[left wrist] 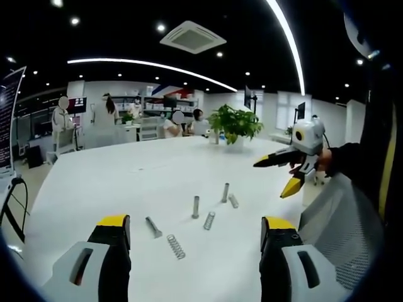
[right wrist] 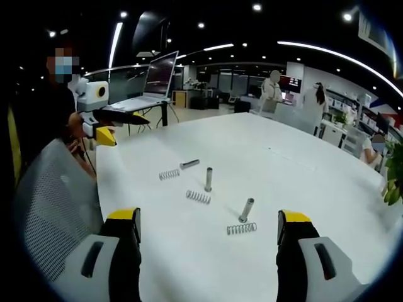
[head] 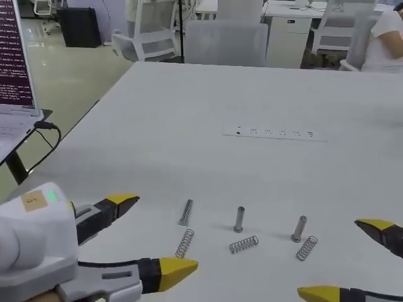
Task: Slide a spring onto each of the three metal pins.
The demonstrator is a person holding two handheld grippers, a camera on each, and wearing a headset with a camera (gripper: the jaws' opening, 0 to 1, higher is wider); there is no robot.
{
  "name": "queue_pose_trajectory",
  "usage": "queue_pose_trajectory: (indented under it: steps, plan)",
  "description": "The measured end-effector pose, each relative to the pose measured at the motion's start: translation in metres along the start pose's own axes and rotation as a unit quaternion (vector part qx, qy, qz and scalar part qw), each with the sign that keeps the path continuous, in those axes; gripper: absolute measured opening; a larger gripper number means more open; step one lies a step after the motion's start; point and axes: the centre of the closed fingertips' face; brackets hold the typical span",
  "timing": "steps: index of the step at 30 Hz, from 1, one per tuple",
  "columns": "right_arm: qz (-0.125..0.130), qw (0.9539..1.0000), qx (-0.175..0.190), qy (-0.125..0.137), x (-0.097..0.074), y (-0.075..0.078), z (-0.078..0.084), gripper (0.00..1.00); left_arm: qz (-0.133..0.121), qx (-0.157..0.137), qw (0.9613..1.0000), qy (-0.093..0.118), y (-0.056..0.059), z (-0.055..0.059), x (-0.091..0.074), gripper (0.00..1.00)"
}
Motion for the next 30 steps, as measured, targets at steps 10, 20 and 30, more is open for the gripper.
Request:
queue_pose_trajectory:
  steps: [10,20,30]
  plan:
    - [0.004,1.0,0.002,0.001,-0.001,0.002,0.001,0.89,-0.003,0.006,0.9999,-0.009,-0.018,-0.005,0.0,0.82]
    - [0.007,1.0,0.004,0.001,-0.001,0.001,0.001,0.89,-0.003,0.015,0.9997,-0.017,-0.041,-0.009,0.006,0.82]
    - [0.005,1.0,0.003,-0.004,0.001,0.0,0.003,0.89,0.004,0.023,0.9991,-0.034,-0.056,-0.01,0.015,0.81]
Point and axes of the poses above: the centre of the closed fingertips' face, and the gripper's own axes: x roughly forward along the fingers, y roughly to its right, z roughly out of its underside, and after that the axes turned 9 degrees about z, right-handed
